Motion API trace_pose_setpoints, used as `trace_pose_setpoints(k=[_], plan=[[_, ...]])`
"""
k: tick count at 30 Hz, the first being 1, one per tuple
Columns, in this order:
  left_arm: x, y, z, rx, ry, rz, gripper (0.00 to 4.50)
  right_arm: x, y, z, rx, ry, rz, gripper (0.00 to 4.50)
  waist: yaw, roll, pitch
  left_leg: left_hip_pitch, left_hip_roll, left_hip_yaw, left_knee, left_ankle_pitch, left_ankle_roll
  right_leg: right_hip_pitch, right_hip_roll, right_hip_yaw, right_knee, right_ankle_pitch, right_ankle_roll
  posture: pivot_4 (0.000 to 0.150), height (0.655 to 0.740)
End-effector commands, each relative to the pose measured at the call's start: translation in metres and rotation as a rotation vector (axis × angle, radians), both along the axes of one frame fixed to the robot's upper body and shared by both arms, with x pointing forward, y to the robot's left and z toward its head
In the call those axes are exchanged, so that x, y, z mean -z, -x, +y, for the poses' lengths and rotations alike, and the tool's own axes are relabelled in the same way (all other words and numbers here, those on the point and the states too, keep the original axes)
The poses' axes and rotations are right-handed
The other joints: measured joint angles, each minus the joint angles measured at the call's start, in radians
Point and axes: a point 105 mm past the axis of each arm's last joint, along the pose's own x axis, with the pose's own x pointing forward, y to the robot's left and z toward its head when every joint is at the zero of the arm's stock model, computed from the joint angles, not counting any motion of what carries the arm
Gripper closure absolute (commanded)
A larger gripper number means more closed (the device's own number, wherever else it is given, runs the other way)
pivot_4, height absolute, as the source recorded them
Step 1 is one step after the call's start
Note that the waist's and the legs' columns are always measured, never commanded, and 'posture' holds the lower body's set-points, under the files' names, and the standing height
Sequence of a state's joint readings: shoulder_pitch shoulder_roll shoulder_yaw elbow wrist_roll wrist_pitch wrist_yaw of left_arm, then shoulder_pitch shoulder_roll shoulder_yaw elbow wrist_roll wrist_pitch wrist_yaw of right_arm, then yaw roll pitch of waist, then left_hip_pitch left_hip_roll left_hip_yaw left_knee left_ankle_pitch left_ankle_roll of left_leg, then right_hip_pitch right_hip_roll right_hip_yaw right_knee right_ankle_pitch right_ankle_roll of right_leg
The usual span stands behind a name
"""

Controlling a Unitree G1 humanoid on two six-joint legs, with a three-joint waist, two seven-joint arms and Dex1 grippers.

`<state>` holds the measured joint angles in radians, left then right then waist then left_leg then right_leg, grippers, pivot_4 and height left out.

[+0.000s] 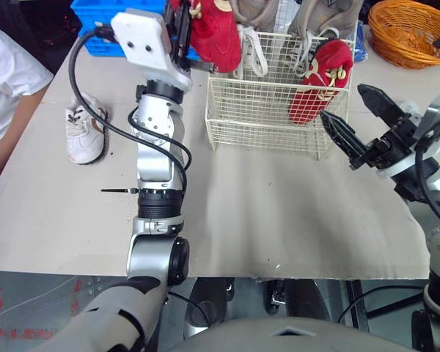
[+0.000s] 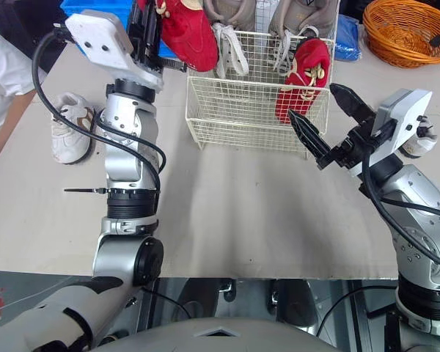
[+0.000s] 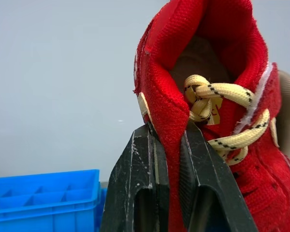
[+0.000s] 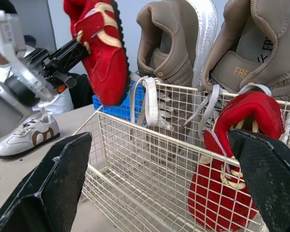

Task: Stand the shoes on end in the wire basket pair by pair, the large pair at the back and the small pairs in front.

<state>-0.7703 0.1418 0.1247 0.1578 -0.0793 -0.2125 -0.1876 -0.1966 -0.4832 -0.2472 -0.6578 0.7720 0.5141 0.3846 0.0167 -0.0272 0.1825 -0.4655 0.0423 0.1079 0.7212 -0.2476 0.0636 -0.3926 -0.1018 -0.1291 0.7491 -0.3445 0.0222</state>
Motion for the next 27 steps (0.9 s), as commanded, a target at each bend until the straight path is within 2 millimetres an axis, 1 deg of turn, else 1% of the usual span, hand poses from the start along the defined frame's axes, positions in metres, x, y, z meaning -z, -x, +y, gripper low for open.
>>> trace_pose_setpoints(k=[1, 4, 7, 8, 15, 18, 20, 22, 23, 25, 26, 27], plan=[[0.017, -0.006, -0.014, 0.024, -0.058, 0.006, 4.49, -0.013, 0.009, 0.001, 0.002, -0.011, -0.072, 0.00, 0.000, 0.000, -0.001, 0.001, 0.000, 0.000, 0.000, 0.000, 0.000, 0.001, 0.000, 0.000, 0.000, 0.000, 0.000, 0.150, 0.6860], [0.030, -0.010, -0.015, 0.037, -0.081, 0.028, 4.49, -0.012, 0.009, 0.000, 0.004, -0.012, -0.072, 0.00, 0.000, 0.003, -0.004, 0.003, 0.000, 0.000, 0.000, 0.000, 0.000, 0.002, 0.000, -0.001, 0.000, 0.000, 0.000, 0.150, 0.6860], [0.051, -0.018, -0.021, 0.065, -0.118, 0.109, 4.49, -0.010, 0.009, 0.001, 0.004, -0.011, -0.067, 0.00, -0.001, 0.004, -0.005, 0.006, 0.000, -0.001, 0.000, 0.000, 0.000, 0.006, 0.000, -0.001, 0.000, 0.000, 0.000, 0.150, 0.6860], [0.055, -0.019, -0.022, 0.073, -0.121, 0.124, 4.49, -0.010, 0.009, 0.001, 0.004, -0.011, -0.066, 0.00, -0.001, 0.004, -0.005, 0.006, 0.000, -0.001, 0.000, 0.000, 0.000, 0.007, 0.000, -0.001, -0.001, 0.000, 0.000, 0.150, 0.6860], [0.071, -0.030, -0.025, 0.077, -0.141, 0.207, 4.49, -0.008, 0.009, 0.002, 0.007, -0.013, -0.063, 0.00, -0.001, 0.006, -0.005, 0.009, 0.000, -0.002, 0.000, 0.000, 0.000, 0.009, 0.000, -0.001, -0.001, 0.000, 0.000, 0.150, 0.6860], [0.078, -0.032, -0.027, 0.123, -0.145, 0.262, 4.49, -0.008, 0.009, 0.002, 0.008, -0.011, -0.064, 0.00, -0.001, 0.006, -0.006, 0.014, 0.000, -0.002, 0.000, 0.000, 0.000, 0.015, 0.000, -0.002, -0.001, 0.000, 0.000, 0.150, 0.6860], [0.083, -0.032, -0.028, 0.163, -0.129, 0.310, 4.49, -0.008, 0.009, 0.002, 0.010, -0.010, -0.066, 0.00, -0.001, 0.006, -0.007, 0.015, 0.000, -0.002, 0.000, 0.000, 0.000, 0.015, 0.000, -0.001, -0.001, 0.000, 0.000, 0.150, 0.6860], [0.084, -0.032, -0.024, 0.155, -0.105, 0.330, 3.47, -0.008, 0.009, 0.002, 0.013, -0.009, -0.068, 0.00, -0.001, 0.007, -0.007, 0.015, 0.000, -0.002, 0.000, 0.000, 0.000, 0.015, 0.000, -0.001, -0.001, 0.000, 0.000, 0.150, 0.6860], [0.084, -0.032, -0.023, 0.153, -0.103, 0.331, 3.24, -0.008, 0.008, 0.002, 0.013, -0.009, -0.068, 0.00, 0.000, 0.007, -0.007, 0.015, 0.000, -0.002, 0.000, 0.000, 0.000, 0.015, 0.000, -0.001, -0.001, 0.000, 0.000, 0.150, 0.6860], [0.081, -0.031, -0.021, 0.147, -0.098, 0.322, 2.28, -0.008, 0.008, 0.002, 0.012, -0.009, -0.068, 0.00, 0.000, 0.008, -0.008, 0.015, 0.000, -0.002, 0.000, 0.000, 0.000, 0.015, 0.000, -0.001, -0.001, 0.000, 0.000, 0.150, 0.6860], [0.079, -0.029, -0.020, 0.143, -0.097, 0.314, 1.91, -0.008, 0.008, 0.002, 0.012, -0.008, -0.067, 0.00, 0.000, 0.008, -0.008, 0.015, 0.000, -0.002, 0.000, 0.000, 0.000, 0.016, 0.000, -0.001, -0.001, 0.000, 0.000, 0.150, 0.6860], [0.078, -0.027, -0.019, 0.137, -0.095, 0.305, 1.40, -0.007, 0.007, 0.001, 0.012, -0.008, -0.067, 0.00, 0.000, 0.008, -0.008, 0.015, 0.000, -0.002, 0.000, 0.000, 0.000, 0.016, 0.000, -0.001, -0.001, 0.000, 0.000, 0.150, 0.6860]])
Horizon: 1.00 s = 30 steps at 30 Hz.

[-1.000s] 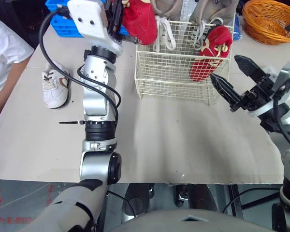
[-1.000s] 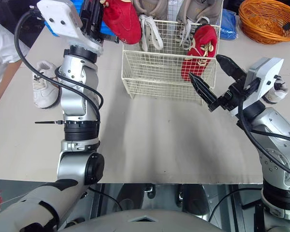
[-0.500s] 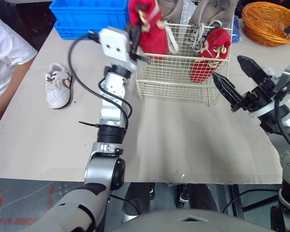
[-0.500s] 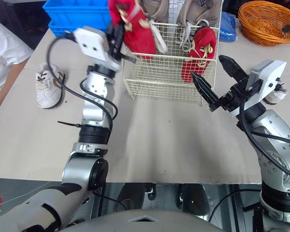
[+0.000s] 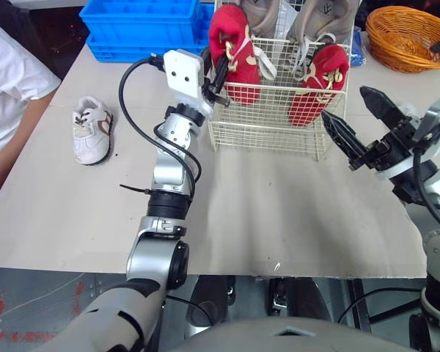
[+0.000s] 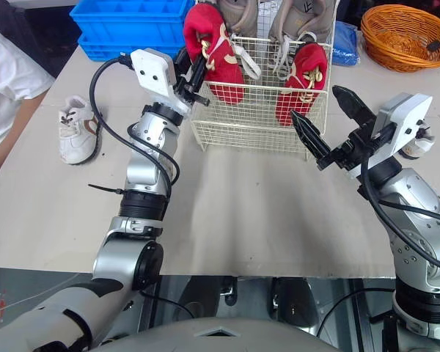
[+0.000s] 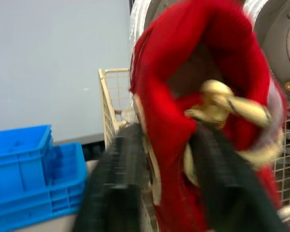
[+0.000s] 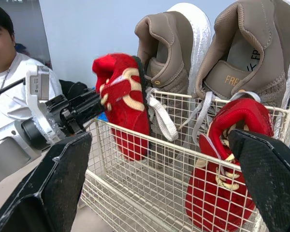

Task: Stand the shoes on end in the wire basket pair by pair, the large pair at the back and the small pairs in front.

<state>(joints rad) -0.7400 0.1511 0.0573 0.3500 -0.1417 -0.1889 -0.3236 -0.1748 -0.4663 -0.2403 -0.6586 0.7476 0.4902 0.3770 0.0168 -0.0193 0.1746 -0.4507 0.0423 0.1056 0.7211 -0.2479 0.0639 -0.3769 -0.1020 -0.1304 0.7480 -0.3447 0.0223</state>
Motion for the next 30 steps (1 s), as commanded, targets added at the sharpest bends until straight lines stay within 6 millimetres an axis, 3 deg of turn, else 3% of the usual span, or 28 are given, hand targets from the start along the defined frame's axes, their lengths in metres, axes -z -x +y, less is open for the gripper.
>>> trace_pose_setpoints(k=[1, 3, 11, 18, 24, 27, 30], plan=[[0.013, 0.002, 0.003, -0.014, -0.008, 0.051, 0.86, -0.011, 0.007, 0.003, -0.011, 0.003, -0.067, 0.00, -0.001, 0.000, 0.000, 0.000, 0.000, 0.000, 0.000, 0.000, 0.000, 0.000, 0.000, 0.000, 0.000, 0.000, 0.000, 0.150, 0.6860], [0.010, 0.006, 0.006, -0.020, 0.001, 0.050, 0.10, -0.011, 0.006, 0.001, -0.009, 0.006, -0.068, 0.00, -0.001, 0.000, 0.000, 0.000, 0.000, 0.000, 0.000, 0.000, 0.000, 0.000, 0.000, 0.000, 0.000, 0.000, 0.000, 0.150, 0.6860], [0.000, 0.028, 0.008, 0.009, -0.041, 0.080, 0.10, -0.011, 0.002, -0.012, 0.029, 0.032, -0.066, 0.00, -0.002, 0.000, 0.000, -0.001, 0.000, 0.000, -0.002, 0.000, 0.000, -0.001, 0.000, 0.000, -0.001, 0.000, 0.000, 0.150, 0.6860], [-0.017, 0.040, 0.018, -0.022, -0.055, 0.097, 0.10, -0.013, -0.006, -0.039, 0.116, 0.041, -0.055, 0.00, -0.002, 0.000, 0.001, -0.002, 0.000, 0.000, -0.002, 0.000, 0.000, -0.001, 0.000, 0.000, -0.004, 0.000, 0.000, 0.150, 0.6860], [-0.030, 0.064, 0.018, 0.032, -0.082, 0.050, 0.10, -0.009, -0.024, -0.103, 0.374, 0.054, -0.008, 0.00, -0.001, 0.000, 0.001, -0.002, 0.000, 0.000, -0.004, 0.000, 0.000, -0.001, 0.000, 0.000, -0.006, 0.000, 0.000, 0.150, 0.6860], [-0.058, 0.076, 0.008, 0.145, -0.132, -0.028, 0.10, 0.003, -0.030, -0.142, 0.489, 0.085, 0.068, 0.00, 0.002, 0.000, 0.002, -0.002, 0.000, 0.000, -0.004, 0.000, 0.000, -0.001, 0.000, -0.001, -0.006, 0.000, 0.000, 0.150, 0.6860], [-0.067, 0.083, -0.005, 0.285, -0.213, -0.017, 0.10, 0.020, -0.033, -0.165, 0.524, 0.130, 0.166, 0.00, 0.000, 0.000, 0.002, -0.002, 0.000, 0.000, -0.004, 0.000, 0.000, -0.001, 0.000, -0.001, -0.006, 0.000, 0.000, 0.150, 0.6860]])
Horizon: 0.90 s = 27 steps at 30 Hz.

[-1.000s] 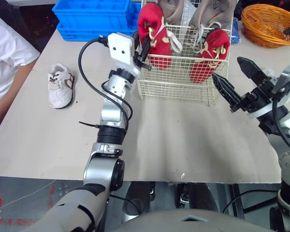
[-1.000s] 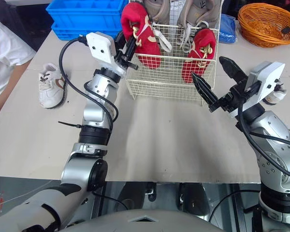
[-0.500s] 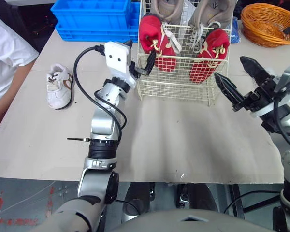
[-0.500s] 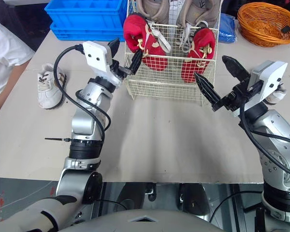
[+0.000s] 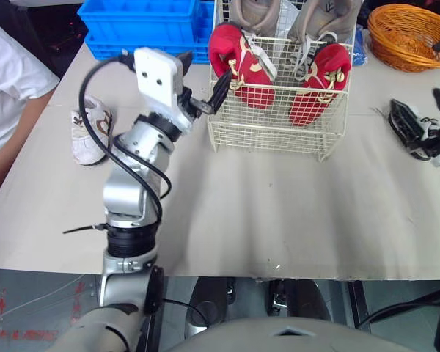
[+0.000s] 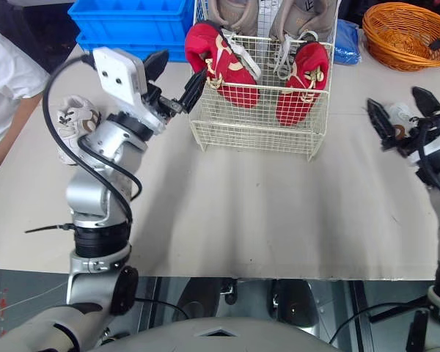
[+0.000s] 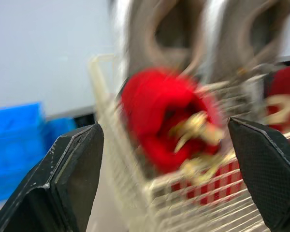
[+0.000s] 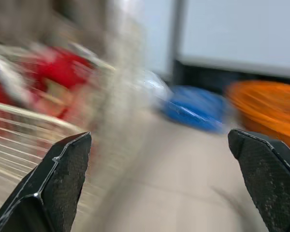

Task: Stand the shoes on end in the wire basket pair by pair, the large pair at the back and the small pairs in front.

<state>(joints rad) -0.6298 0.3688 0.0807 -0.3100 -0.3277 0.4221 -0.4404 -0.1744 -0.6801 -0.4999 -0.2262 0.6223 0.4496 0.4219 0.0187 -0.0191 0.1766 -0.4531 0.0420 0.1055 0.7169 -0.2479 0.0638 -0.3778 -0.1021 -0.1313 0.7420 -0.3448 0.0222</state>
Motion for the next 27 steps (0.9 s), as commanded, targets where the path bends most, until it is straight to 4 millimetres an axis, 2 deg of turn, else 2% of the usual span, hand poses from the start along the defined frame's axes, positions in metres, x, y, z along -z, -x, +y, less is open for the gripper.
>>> trace_pose_setpoints(k=[1, 5, 7, 12, 18, 27], plan=[[-0.019, 0.024, -0.021, 0.216, -0.109, -0.030, 0.10, 0.007, 0.002, -0.029, 0.051, 0.061, 0.065, 0.00, -0.003, 0.001, 0.000, 0.000, 0.000, 0.000, 0.000, 0.000, 0.000, 0.000, 0.000, 0.001, 0.000, 0.000, 0.000, 0.150, 0.6860], [-0.015, 0.039, -0.031, 0.415, -0.217, 0.073, 0.10, 0.025, -0.002, -0.058, 0.085, 0.071, 0.161, 0.00, -0.007, 0.002, 0.000, 0.002, 0.000, 0.001, -0.003, 0.000, 0.000, 0.000, 0.001, 0.002, -0.001, 0.000, 0.000, 0.150, 0.6860], [-0.012, 0.041, -0.029, 0.450, -0.279, 0.103, 0.10, 0.040, -0.009, -0.074, 0.098, 0.038, 0.233, 0.00, -0.008, 0.002, 0.000, 0.003, 0.000, 0.002, -0.003, 0.000, 0.000, 0.000, 0.001, 0.002, -0.001, 0.000, 0.000, 0.150, 0.6860], [0.001, 0.051, -0.027, 0.526, -0.356, 0.235, 0.10, 0.064, -0.018, -0.098, 0.103, 0.004, 0.336, 0.00, -0.008, 0.005, 0.003, 0.004, 0.000, 0.004, -0.003, 0.000, 0.000, 0.000, 0.001, 0.005, -0.001, 0.000, 0.000, 0.150, 0.6860], [0.009, 0.077, -0.026, 0.678, -0.377, 0.362, 0.10, 0.073, -0.027, -0.116, 0.123, -0.031, 0.366, 0.00, -0.006, 0.007, 0.004, 0.003, 0.001, 0.004, -0.004, 0.000, 0.000, 0.000, 0.001, 0.005, -0.003, 0.000, 0.000, 0.150, 0.6860], [0.007, 0.076, -0.034, 0.672, -0.390, 0.339, 0.10, 0.080, -0.034, -0.123, 0.159, -0.045, 0.374, 0.00, -0.006, 0.007, 0.005, 0.003, 0.000, 0.004, -0.005, 0.000, 0.000, 0.000, 0.001, 0.005, -0.003, 0.000, 0.000, 0.150, 0.6860]])
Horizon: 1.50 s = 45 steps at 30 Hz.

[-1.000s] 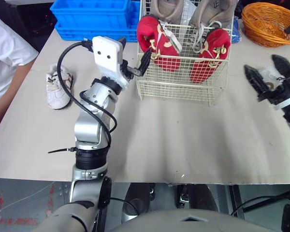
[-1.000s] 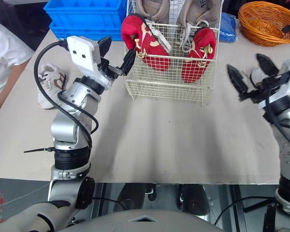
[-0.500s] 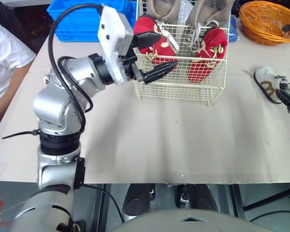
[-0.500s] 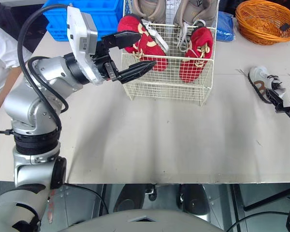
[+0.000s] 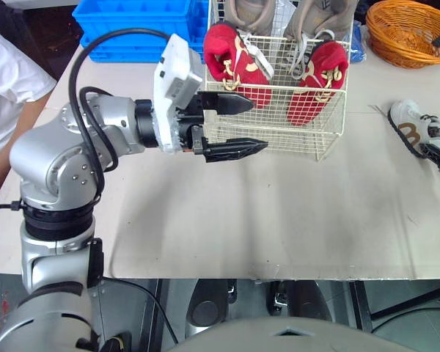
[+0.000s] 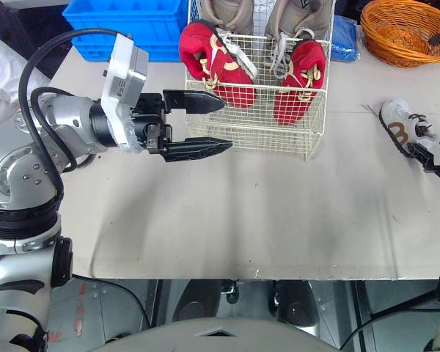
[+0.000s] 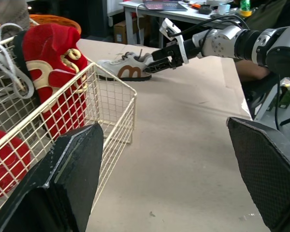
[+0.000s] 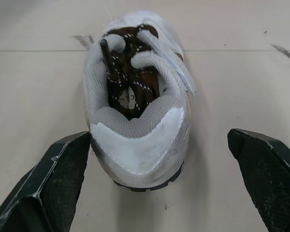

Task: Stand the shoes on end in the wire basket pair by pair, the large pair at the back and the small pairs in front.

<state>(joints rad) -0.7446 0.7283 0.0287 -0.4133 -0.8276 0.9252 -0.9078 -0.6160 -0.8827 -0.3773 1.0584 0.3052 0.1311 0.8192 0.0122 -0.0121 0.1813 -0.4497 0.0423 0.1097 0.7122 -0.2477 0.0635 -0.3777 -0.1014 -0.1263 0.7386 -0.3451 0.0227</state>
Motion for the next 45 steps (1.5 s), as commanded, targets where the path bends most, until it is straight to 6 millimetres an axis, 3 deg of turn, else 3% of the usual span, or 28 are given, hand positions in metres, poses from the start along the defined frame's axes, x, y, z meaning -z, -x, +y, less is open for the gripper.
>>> trace_pose_setpoints(k=[1, 2, 11, 13, 17, 22, 26, 30, 32, 36, 42, 45], plan=[[-0.012, 0.007, -0.007, 0.031, 0.008, -0.072, 0.10, -0.014, 0.001, -0.009, 0.017, 0.042, -0.033, 0.00, 0.000, 0.000, 0.000, 0.000, 0.000, 0.000, 0.000, 0.000, 0.000, 0.000, 0.000, 0.000, 0.000, 0.000, 0.000, 0.150, 0.6860], [-0.012, 0.007, -0.008, 0.034, 0.009, -0.074, 0.10, -0.012, 0.000, -0.008, 0.014, 0.043, -0.030, 0.00, 0.000, 0.000, 0.000, 0.000, 0.000, 0.000, 0.000, 0.000, 0.000, 0.000, 0.000, 0.000, 0.000, 0.000, 0.000, 0.150, 0.6860], [-0.012, 0.008, -0.010, 0.054, 0.017, -0.075, 0.00, -0.017, 0.000, -0.007, -0.011, 0.066, -0.066, 4.01, -0.001, 0.000, 0.000, 0.000, 0.000, 0.000, 0.000, 0.000, 0.000, 0.000, 0.000, 0.000, 0.000, 0.000, 0.000, 0.150, 0.6860], [-0.012, 0.007, -0.010, 0.058, 0.019, -0.073, 0.00, -0.019, 0.001, -0.006, -0.029, 0.075, -0.078, 4.49, -0.001, 0.000, 0.000, 0.000, 0.000, 0.000, 0.000, 0.000, 0.000, 0.000, 0.000, 0.000, 0.000, 0.000, 0.000, 0.150, 0.6860], [-0.011, 0.007, -0.011, 0.065, 0.017, -0.075, 0.00, -0.027, 0.004, -0.006, -0.041, 0.103, -0.124, 4.49, -0.001, 0.000, 0.000, 0.000, 0.000, 0.000, 0.000, 0.000, 0.000, 0.000, 0.000, 0.000, 0.000, 0.000, 0.000, 0.150, 0.6860], [-0.010, 0.006, -0.011, 0.069, 0.014, -0.078, 0.00, -0.072, 0.016, 0.002, -0.103, 0.246, -0.361, 4.49, 0.000, 0.002, 0.001, 0.000, 0.000, 0.000, -0.001, 0.000, 0.000, 0.000, 0.000, 0.000, -0.001, 0.000, 0.000, 0.150, 0.6860], [-0.011, 0.003, -0.010, 0.071, 0.015, -0.086, 0.00, -0.125, 0.049, 0.049, -0.296, 0.421, -0.639, 4.49, 0.003, 0.004, 0.002, 0.000, 0.000, 0.000, -0.003, 0.000, 0.000, 0.000, 0.000, 0.000, -0.002, 0.000, 0.001, 0.150, 0.6860], [-0.015, -0.004, -0.007, 0.049, 0.033, -0.101, 0.00, -0.156, 0.075, 0.095, -0.444, 0.559, -0.766, 4.49, 0.000, 0.004, 0.002, 0.001, 0.000, 0.000, -0.006, 0.000, 0.000, 0.000, 0.001, 0.000, -0.004, 0.000, 0.001, 0.150, 0.6860], [-0.017, -0.010, -0.002, 0.024, 0.040, -0.108, 0.00, -0.161, 0.082, 0.122, -0.536, 0.597, -0.790, 4.49, 0.002, 0.004, 0.002, 0.001, 0.000, 0.000, -0.006, 0.000, 0.000, 0.000, 0.001, 0.000, -0.005, 0.000, 0.000, 0.150, 0.6860], [-0.024, -0.017, 0.009, 0.003, 0.059, -0.123, 0.00, -0.151, 0.096, 0.176, -0.818, 0.765, -0.767, 4.49, 0.003, 0.004, 0.002, 0.001, 0.000, 0.000, -0.006, 0.000, 0.000, 0.001, 0.001, 0.000, -0.006, 0.000, 0.001, 0.150, 0.6860], [-0.026, -0.003, 0.009, 0.124, 0.030, -0.085, 0.00, -0.137, 0.099, 0.226, -1.197, 1.065, -0.772, 4.49, 0.000, 0.004, 0.003, 0.001, -0.001, 0.000, -0.006, 0.000, 0.000, 0.001, 0.001, 0.000, -0.007, 0.000, 0.001, 0.150, 0.6860], [-0.015, -0.006, 0.005, 0.123, -0.027, -0.069, 0.00, -0.133, 0.091, 0.244, -1.327, 1.233, -0.800, 4.49, 0.000, 0.004, 0.003, 0.001, 0.000, -0.001, -0.007, 0.000, 0.000, 0.001, 0.001, 0.000, -0.007, 0.000, 0.001, 0.150, 0.6860]])
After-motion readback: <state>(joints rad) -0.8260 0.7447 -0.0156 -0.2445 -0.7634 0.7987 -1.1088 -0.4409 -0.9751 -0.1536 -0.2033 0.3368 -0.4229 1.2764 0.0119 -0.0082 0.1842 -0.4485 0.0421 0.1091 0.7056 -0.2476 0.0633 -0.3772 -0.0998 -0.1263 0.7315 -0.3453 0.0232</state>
